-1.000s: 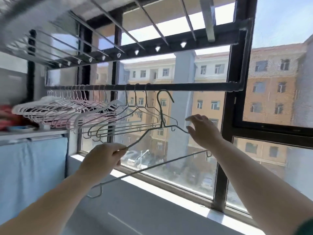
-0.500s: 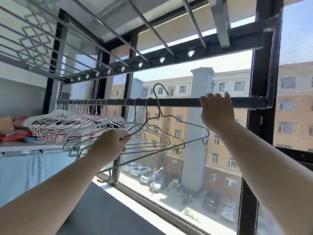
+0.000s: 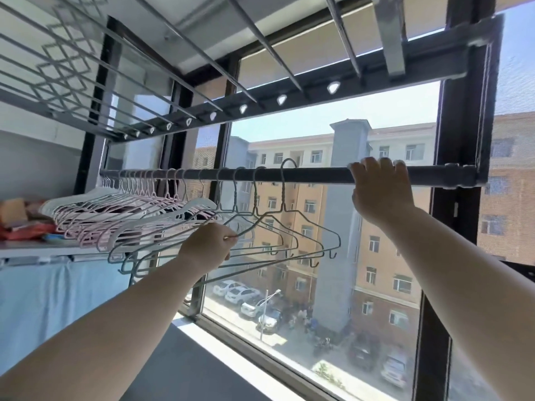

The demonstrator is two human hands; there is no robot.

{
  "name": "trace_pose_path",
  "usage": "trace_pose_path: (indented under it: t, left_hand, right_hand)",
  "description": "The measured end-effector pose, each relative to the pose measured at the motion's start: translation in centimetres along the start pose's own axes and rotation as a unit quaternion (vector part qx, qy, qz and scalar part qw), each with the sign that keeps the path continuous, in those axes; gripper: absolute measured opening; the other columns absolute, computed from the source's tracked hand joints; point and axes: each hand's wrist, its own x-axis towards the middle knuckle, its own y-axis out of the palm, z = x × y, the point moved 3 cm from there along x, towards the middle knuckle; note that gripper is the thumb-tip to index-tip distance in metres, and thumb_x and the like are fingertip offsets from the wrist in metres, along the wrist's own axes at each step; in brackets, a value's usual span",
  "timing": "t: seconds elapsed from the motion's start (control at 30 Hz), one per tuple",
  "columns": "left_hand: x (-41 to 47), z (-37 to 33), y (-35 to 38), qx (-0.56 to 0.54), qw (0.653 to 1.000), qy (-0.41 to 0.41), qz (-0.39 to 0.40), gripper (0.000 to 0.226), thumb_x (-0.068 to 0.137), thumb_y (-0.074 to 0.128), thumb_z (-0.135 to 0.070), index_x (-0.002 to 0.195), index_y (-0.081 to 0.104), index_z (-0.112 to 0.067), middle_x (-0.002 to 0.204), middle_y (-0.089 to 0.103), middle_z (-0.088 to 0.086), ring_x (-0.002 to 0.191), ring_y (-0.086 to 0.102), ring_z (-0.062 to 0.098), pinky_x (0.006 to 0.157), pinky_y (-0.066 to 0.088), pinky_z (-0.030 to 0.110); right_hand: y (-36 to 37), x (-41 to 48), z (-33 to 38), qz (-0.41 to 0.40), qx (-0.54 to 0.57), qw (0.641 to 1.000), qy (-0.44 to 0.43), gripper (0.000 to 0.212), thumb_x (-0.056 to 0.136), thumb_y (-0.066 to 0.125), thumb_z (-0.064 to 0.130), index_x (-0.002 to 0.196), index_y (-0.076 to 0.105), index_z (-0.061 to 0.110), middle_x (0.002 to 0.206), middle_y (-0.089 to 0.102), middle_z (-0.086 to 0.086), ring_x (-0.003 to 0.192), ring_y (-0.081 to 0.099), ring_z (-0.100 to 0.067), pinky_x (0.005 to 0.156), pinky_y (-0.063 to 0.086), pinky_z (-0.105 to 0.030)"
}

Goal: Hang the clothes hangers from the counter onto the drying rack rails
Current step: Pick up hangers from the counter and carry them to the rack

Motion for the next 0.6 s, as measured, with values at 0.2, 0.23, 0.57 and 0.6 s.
trace_pose_path:
  t: [0.2, 0.23, 0.57, 0.6]
  left_hand:
    - [-0.6, 0.7, 0.3, 0.002, 1.0, -0.005, 0.012, 0.025, 0.095, 0.045, -0.018, 0.11, 0.063, -0.01, 0.06, 0.055, -0.005, 0.043, 0.044, 0.007, 0.042, 0.033, 0.019]
    - [-0.7, 0.7, 0.3, 0.004, 1.0, -0.005, 0.012, 0.025, 0.096, 0.045, -0.019, 0.11, 0.063, -0.011, 0.06, 0.055, -0.006, 0.044, 0.044, 0.006, 0.041, 0.033, 0.016]
    - [-1.9, 0.2, -0.7, 0.033, 0.999, 0.001, -0.002, 0.029, 0.092, 0.051, -0.027, 0.118, 0.058, -0.015, 0.092, 0.067, 0.001, 0.067, 0.056, 0.016, 0.06, 0.04, 0.023]
    - [-2.3, 0.0, -1.0, 0.039, 0.999, 0.005, -0.015, 0.033, 0.092, 0.051, -0.028, 0.122, 0.056, -0.015, 0.104, 0.066, 0.003, 0.076, 0.057, 0.017, 0.068, 0.043, 0.024]
  right_hand:
    - [-0.2, -0.2, 0.2, 0.002, 0.005, 1.0, -0.001, 0.042, 0.093, 0.045, 0.016, 0.133, 0.037, 0.012, 0.136, 0.042, -0.009, 0.125, 0.039, -0.028, 0.108, 0.025, -0.041]
    - [-0.2, -0.2, 0.2, 0.003, 0.004, 1.0, -0.002, 0.042, 0.093, 0.044, 0.016, 0.134, 0.036, 0.012, 0.136, 0.042, -0.009, 0.125, 0.039, -0.029, 0.108, 0.025, -0.042]
    - [-0.3, -1.1, 0.1, 0.008, 0.011, 1.0, -0.006, 0.058, 0.093, 0.045, 0.018, 0.145, 0.019, 0.015, 0.147, 0.03, -0.008, 0.136, 0.027, -0.028, 0.115, 0.009, -0.045]
    - [-0.3, -1.3, 0.1, 0.008, 0.014, 1.0, -0.005, 0.059, 0.093, 0.044, 0.018, 0.145, 0.016, 0.015, 0.149, 0.027, -0.008, 0.138, 0.023, -0.029, 0.115, 0.007, -0.045]
